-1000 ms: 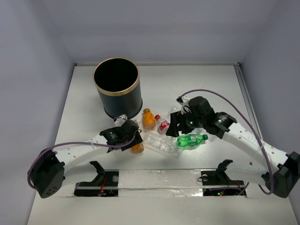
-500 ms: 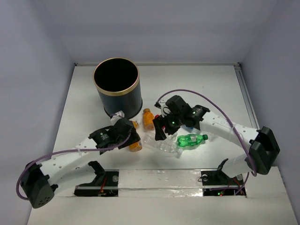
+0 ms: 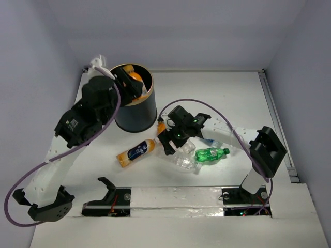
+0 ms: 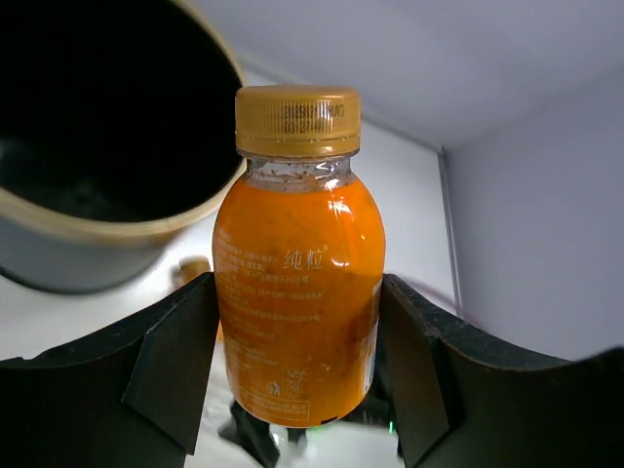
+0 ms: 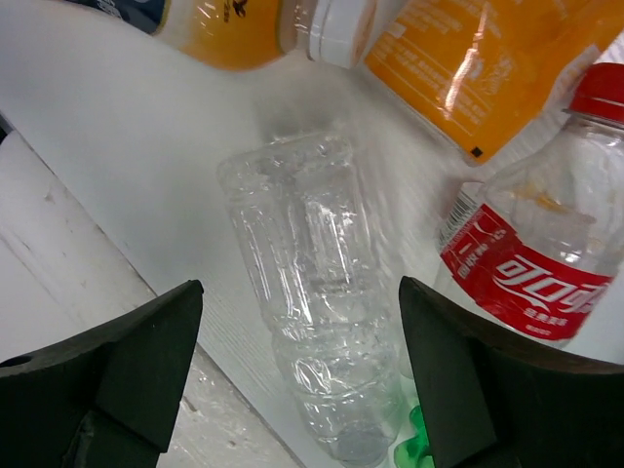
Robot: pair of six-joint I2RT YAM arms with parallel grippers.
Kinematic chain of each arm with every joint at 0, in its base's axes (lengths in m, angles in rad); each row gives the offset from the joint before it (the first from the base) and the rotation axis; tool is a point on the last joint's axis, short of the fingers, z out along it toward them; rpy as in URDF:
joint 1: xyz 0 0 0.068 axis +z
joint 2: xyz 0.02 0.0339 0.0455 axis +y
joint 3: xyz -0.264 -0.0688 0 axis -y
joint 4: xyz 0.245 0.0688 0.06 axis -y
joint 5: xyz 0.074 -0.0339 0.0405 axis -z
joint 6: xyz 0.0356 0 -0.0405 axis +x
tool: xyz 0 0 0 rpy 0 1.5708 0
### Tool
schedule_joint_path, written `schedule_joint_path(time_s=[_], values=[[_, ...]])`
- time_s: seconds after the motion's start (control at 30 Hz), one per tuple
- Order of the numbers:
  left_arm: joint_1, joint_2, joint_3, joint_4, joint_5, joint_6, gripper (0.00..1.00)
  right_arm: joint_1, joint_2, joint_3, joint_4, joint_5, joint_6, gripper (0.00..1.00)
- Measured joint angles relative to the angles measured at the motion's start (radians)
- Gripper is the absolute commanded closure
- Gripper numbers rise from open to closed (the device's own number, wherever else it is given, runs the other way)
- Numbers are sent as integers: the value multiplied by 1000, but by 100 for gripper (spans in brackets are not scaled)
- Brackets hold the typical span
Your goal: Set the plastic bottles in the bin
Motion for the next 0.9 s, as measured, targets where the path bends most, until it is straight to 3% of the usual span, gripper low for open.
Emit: schedule_joint_path(time_s=[0.33, 0.53, 0.73, 0.77, 0.9], values=[[348, 298, 334, 114, 63, 249, 73, 69, 52, -40, 73, 52, 0, 12], [386, 433, 290, 204, 37, 343, 72, 80, 74, -95, 120, 110, 27, 16], [387, 463, 202, 295, -5, 406, 71, 92, 95, -107, 148, 154, 54, 30], [387, 463, 184, 314, -11, 411, 69, 93, 95, -107, 152, 161, 59, 36], [387, 459, 86, 379, -19, 420, 44, 100, 86, -109, 160, 182, 78, 43]])
